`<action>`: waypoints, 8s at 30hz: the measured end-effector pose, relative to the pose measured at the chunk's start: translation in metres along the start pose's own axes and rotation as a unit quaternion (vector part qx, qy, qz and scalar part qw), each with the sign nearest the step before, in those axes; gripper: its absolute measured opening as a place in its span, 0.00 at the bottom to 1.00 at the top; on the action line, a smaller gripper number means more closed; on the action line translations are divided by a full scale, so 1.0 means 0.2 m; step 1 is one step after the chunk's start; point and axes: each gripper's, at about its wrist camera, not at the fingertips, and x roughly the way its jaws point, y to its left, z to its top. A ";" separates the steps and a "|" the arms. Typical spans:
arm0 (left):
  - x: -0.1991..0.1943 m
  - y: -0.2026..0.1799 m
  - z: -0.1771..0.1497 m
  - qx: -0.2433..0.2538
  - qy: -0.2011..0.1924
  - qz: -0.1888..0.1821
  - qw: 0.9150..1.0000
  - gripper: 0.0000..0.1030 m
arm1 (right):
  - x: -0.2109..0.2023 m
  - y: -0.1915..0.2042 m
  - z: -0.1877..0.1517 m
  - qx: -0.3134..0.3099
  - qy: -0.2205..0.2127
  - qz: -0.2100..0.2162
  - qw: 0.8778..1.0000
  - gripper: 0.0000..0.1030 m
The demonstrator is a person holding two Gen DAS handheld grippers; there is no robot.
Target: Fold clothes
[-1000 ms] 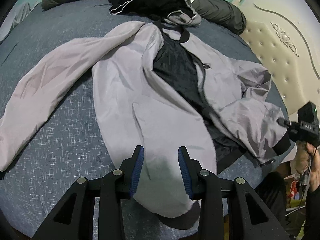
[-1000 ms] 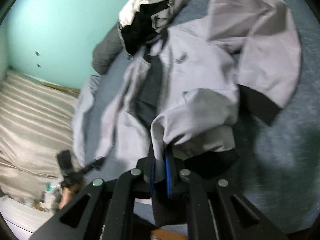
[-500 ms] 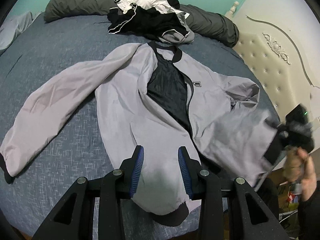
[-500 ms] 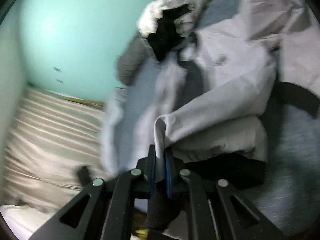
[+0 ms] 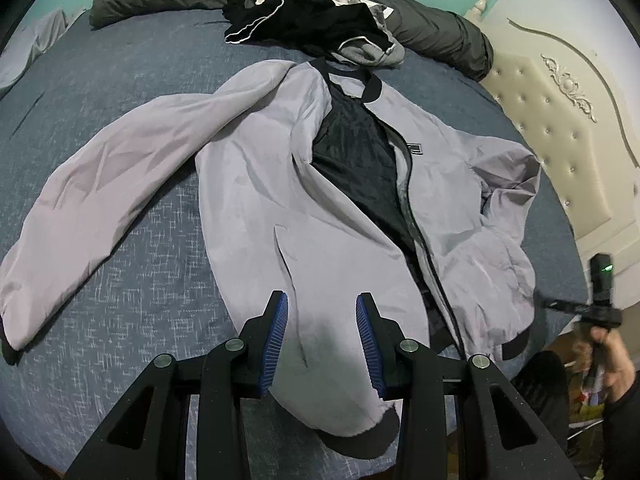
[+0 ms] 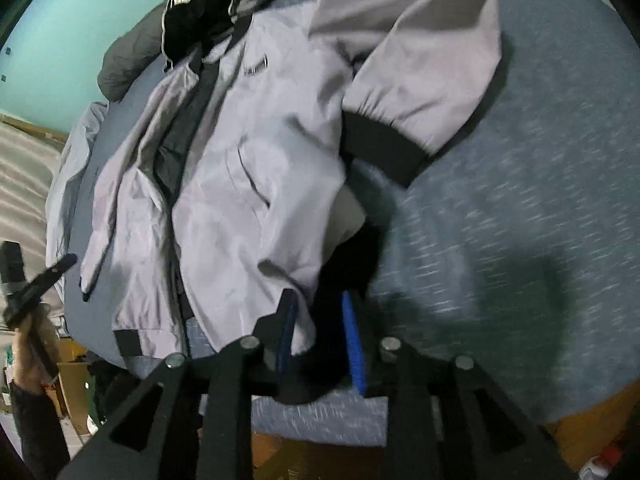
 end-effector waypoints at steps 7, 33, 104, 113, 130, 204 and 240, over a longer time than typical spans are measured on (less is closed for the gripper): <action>0.04 0.07 0.11 -0.016 -0.017 0.018 1.000 0.38 | -0.23 -0.14 0.30 0.013 -0.096 -0.016 0.995 0.49; 0.40 0.09 0.32 -0.016 -0.038 0.030 0.999 0.44 | 0.56 -0.19 0.79 0.042 -0.017 -0.101 0.994 0.52; 0.32 0.19 0.75 0.015 -0.028 0.084 0.996 0.44 | -0.48 -0.77 1.14 0.028 -0.205 -0.294 0.933 0.07; 0.54 0.16 1.05 0.023 -0.019 0.079 0.996 0.50 | -0.40 -0.47 1.37 -0.021 -0.245 -0.325 0.913 0.14; 1.13 0.17 1.55 0.079 0.020 0.123 0.989 0.53 | 0.65 0.35 1.86 -0.181 -0.095 -0.036 0.978 0.19; 1.30 0.37 2.00 0.051 -0.053 0.167 0.983 0.06 | 1.12 0.72 2.49 -0.301 -0.137 -0.229 0.916 0.05; 0.61 0.17 0.51 -0.046 -0.086 0.045 0.994 0.63 | 0.83 0.86 1.18 -0.240 -0.063 0.003 0.969 0.48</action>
